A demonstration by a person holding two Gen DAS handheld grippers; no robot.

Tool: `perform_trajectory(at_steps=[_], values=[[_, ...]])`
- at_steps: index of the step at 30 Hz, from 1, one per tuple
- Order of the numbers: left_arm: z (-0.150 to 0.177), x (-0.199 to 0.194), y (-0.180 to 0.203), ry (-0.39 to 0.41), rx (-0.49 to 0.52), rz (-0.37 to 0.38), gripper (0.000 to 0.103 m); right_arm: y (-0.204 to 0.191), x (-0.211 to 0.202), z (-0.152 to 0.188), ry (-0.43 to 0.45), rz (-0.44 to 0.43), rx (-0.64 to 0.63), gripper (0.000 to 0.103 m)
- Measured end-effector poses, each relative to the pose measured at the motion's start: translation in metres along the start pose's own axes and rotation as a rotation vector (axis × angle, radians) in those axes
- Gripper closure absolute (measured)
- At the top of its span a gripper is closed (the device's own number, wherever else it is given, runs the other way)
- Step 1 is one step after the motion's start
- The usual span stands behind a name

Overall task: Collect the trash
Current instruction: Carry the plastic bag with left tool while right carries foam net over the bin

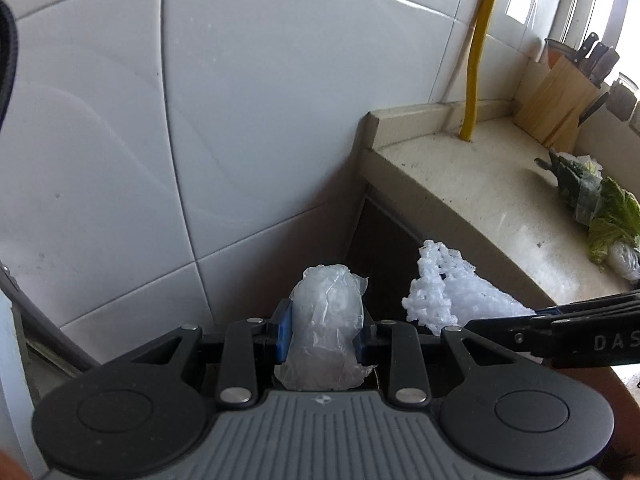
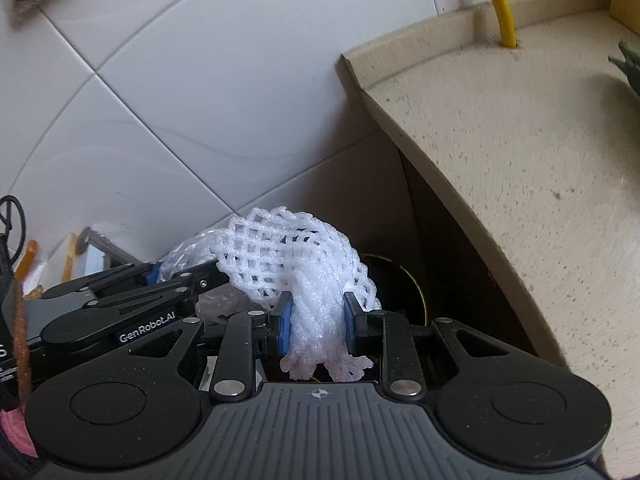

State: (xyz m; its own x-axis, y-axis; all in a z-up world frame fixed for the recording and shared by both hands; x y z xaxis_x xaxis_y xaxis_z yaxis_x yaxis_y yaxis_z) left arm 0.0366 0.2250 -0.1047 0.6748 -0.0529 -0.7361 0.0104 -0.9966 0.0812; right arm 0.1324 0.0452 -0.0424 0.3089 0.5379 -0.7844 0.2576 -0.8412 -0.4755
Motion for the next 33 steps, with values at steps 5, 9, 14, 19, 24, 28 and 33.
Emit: perform_trajectory(at_steps=[5, 9, 14, 19, 24, 28, 33], values=[[0.004, 0.007, -0.003, -0.032, 0.006, -0.022, 0.076, 0.004, 0.014, -0.002, -0.023, 0.017, 0.011, 0.071], [0.007, 0.015, -0.006, -0.067, 0.002, -0.033, 0.076, 0.009, 0.023, -0.004, -0.035, 0.021, 0.032, 0.071], [0.01, 0.021, -0.007, -0.096, 0.008, -0.032, 0.076, 0.011, 0.031, -0.004, -0.057, 0.026, 0.037, 0.071], [0.012, 0.025, -0.009, -0.115, 0.0, -0.033, 0.076, 0.013, 0.041, -0.005, -0.077, 0.033, 0.044, 0.071], [0.013, 0.028, -0.011, -0.126, -0.005, -0.035, 0.076, 0.015, 0.047, -0.008, -0.09, 0.041, 0.045, 0.071], [0.013, 0.031, -0.01, -0.138, -0.008, -0.042, 0.076, 0.015, 0.051, -0.009, -0.096, 0.045, 0.047, 0.071], [0.014, 0.035, -0.011, -0.151, -0.01, -0.051, 0.076, 0.015, 0.054, -0.009, -0.104, 0.047, 0.047, 0.07]])
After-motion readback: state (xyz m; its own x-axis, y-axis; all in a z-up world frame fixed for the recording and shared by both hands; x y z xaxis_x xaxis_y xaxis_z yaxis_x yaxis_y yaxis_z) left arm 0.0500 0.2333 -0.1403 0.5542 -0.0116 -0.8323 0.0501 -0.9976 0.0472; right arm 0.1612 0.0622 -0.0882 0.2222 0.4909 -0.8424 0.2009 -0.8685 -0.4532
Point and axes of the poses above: each gripper's, at about its wrist camera, not at the fingertips, and x roughly the way its jaws point, y to its right, z to its underside, the point moved 2 cm from there along x, roughly the way its jaws point, and after that the axes turned 8 degrees about x, right-handed, at the moved point
